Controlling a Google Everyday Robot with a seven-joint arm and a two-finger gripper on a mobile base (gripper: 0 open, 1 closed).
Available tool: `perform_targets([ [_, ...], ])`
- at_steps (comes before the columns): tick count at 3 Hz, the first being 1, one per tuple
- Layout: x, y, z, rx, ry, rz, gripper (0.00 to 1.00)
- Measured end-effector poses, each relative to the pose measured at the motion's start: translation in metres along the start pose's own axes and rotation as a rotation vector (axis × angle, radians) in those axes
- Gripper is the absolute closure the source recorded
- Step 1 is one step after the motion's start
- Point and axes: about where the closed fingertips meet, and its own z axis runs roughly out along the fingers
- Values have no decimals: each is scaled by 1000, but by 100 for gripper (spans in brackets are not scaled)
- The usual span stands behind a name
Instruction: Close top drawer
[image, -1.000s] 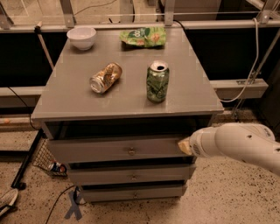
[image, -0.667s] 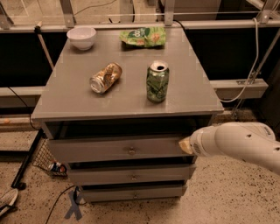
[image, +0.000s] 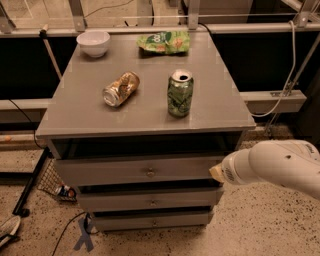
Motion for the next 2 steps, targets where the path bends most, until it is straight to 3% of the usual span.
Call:
perform_targets([
  [2,32,7,-34,45,60,67,100],
])
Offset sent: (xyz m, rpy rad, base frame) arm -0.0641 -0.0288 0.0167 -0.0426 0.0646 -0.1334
